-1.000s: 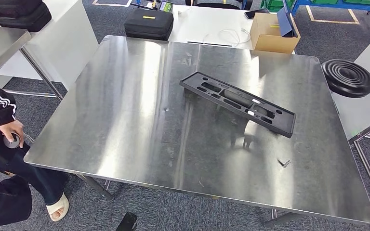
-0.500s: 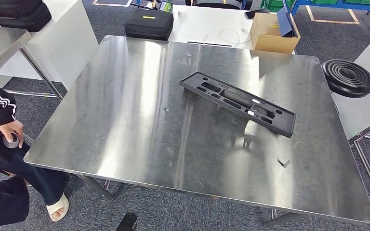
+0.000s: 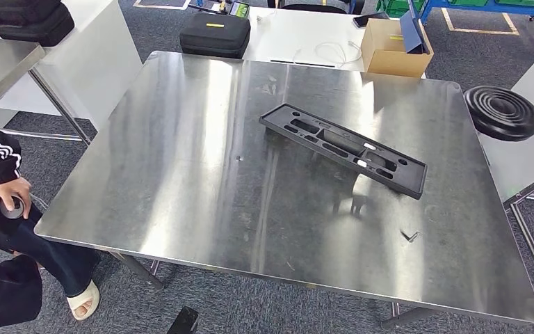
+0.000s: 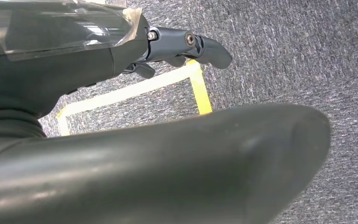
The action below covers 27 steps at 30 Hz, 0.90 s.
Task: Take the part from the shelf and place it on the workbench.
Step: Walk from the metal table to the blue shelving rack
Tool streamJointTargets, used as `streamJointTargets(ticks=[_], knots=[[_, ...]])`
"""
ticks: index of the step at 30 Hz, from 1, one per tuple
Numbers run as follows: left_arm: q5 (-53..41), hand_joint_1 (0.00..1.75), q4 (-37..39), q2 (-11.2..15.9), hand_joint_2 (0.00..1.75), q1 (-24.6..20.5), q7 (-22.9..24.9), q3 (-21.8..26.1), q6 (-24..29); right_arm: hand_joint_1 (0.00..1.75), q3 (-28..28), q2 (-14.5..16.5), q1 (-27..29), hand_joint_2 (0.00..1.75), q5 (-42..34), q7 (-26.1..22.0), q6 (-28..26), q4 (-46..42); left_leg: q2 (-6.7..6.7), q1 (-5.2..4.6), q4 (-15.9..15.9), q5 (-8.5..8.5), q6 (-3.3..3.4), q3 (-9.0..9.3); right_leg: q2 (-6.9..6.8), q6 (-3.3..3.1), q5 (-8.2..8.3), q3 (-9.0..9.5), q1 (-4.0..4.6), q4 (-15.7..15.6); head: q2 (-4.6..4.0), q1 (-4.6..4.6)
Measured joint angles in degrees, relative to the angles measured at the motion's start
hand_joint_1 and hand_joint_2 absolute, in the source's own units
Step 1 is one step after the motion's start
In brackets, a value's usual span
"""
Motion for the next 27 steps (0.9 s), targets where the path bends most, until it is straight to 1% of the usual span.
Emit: streamJointTargets(ticks=[1, 2, 4, 5, 6, 8, 10, 12, 15, 17, 20, 23, 27], knots=[[0.02, 0.0, 0.0, -0.03, 0.0, 0.02, 0.21, 0.01, 0.08, 0.0, -1.46, 1.48, 2.63, 0.0, -4.01, -3.27, -0.51, -0.2, -0.14, 0.23, 0.04, -0.15, -0.1, 0.11, -0.11, -0.04, -0.09, 0.15, 0.19, -0.15, 0.0, 0.01], [0.01, 0.0, 0.0, -0.07, 0.0, 0.06, 0.52, 0.01, 0.13, 0.0, -4.08, 3.83, 6.23, 0.0, -8.78, -6.83, -0.76, -0.71, -0.36, 0.55, 0.12, -0.31, -0.17, 0.25, -0.32, -0.07, -0.17, 0.5, 0.46, -0.39, 0.0, 0.01], [-0.09, 0.0, 0.01, -0.25, 0.0, 0.22, 1.2, -0.01, 0.1, 0.0, -11.1, 9.05, 13.04, 0.0, -15.84, -11.73, 0.37, -2.31, -0.97, 0.88, 0.19, -0.61, -0.35, 0.43, -0.92, -0.16, -0.35, 1.33, 1.01, -0.77, 0.0, 0.31], [-0.18, 0.0, 0.02, -0.31, 0.0, 0.34, 1.47, -0.01, 0.05, 0.0, -14.04, 11.17, 15.61, 0.0, -16.42, -12.27, 1.48, -3.0, -1.12, 0.73, 0.16, -0.59, -0.27, 0.48, -1.07, -0.15, -0.4, 1.5, 1.06, -0.74, 0.0, 0.53], [-0.28, 0.0, 0.02, -0.34, 0.0, 0.44, 1.7, -0.02, 0.04, 0.0, -16.0, 12.53, 17.2, 0.0, -15.64, -12.26, 2.37, -3.52, -1.08, 0.35, 0.06, -0.54, -0.18, 0.52, -1.01, -0.1, -0.43, 1.47, 0.9, -0.58, 0.0, 0.63], [-0.48, 0.0, 0.02, -0.19, 0.0, 0.46, 1.96, -0.02, 0.06, 0.0, -18.02, 13.82, 18.42, 0.0, -13.4, -12.07, 2.95, -4.43, -0.45, -0.25, -0.15, -0.46, 0.13, 0.64, -0.41, -0.01, -0.42, 1.27, 0.54, -0.3, 0.0, 0.43], [-0.61, 0.0, 0.02, -0.11, 0.0, 0.24, 2.04, -0.04, 0.06, 0.0, -19.26, 14.29, 18.78, 0.0, -12.48, -11.92, 2.99, -5.35, 0.07, -0.31, -0.18, -0.61, 0.22, 0.82, 0.02, 0.0, -0.44, 1.09, 0.37, -0.28, 0.0, 0.22], [-0.68, 0.0, 0.02, -0.17, 0.0, 0.12, 2.03, -0.05, 0.04, 0.0, -20.14, 14.81, 18.99, 0.0, -12.01, -12.03, 3.55, -5.87, 0.16, -0.29, -0.17, -0.74, 0.22, 0.92, 0.09, 0.05, -0.51, 0.97, 0.35, -0.29, 0.0, 0.27], [-0.68, 0.0, 0.02, -0.16, 0.0, 0.04, 1.82, -0.07, 0.05, 0.0, -20.26, 15.51, 17.52, 0.0, -9.3, -12.22, 5.13, -6.39, 0.27, -0.37, -0.19, -0.75, 0.21, 0.94, 0.27, 0.16, -0.56, 1.31, 0.35, -0.28, 0.0, 0.26], [-0.6, 0.0, 0.02, -0.15, 0.0, -0.2, 1.69, -0.08, 0.11, 0.0, -18.96, 16.09, 14.31, 0.0, -5.97, -12.13, 5.22, -6.44, 0.61, -0.39, -0.19, -0.73, 0.21, 0.99, 0.61, 0.22, -0.48, 1.41, 0.37, -0.26, 0.0, 0.27], [-0.28, 0.0, 0.02, -0.18, 0.0, -0.98, 1.58, -0.08, 0.21, 0.0, -14.82, 17.51, 8.12, 0.0, -0.86, -11.79, 2.96, -6.06, 1.06, -0.39, -0.2, -0.73, 0.21, 1.25, 1.01, 0.31, -0.41, 1.22, 0.31, -0.26, 0.0, 0.27], [-0.12, 0.0, 0.02, -0.22, 0.0, -1.46, 1.5, -0.08, 0.21, 0.0, -11.58, 18.83, 4.1, 0.0, 0.21, -11.78, 1.79, -5.67, 0.73, -0.38, -0.19, -0.73, 0.21, 1.37, 0.72, 0.33, -0.45, 1.16, 0.17, -0.27, 0.0, 0.28], [0.43, 0.0, 0.02, -0.2, 0.0, -1.44, 0.98, -0.04, 0.31, 0.0, -8.95, 20.28, 1.14, 0.0, 0.77, -11.83, 0.79, -5.22, 0.49, -0.47, -0.19, -0.69, 0.24, 1.21, 0.48, 0.36, -0.43, 1.47, 0.19, -0.27, 0.0, 0.28]])
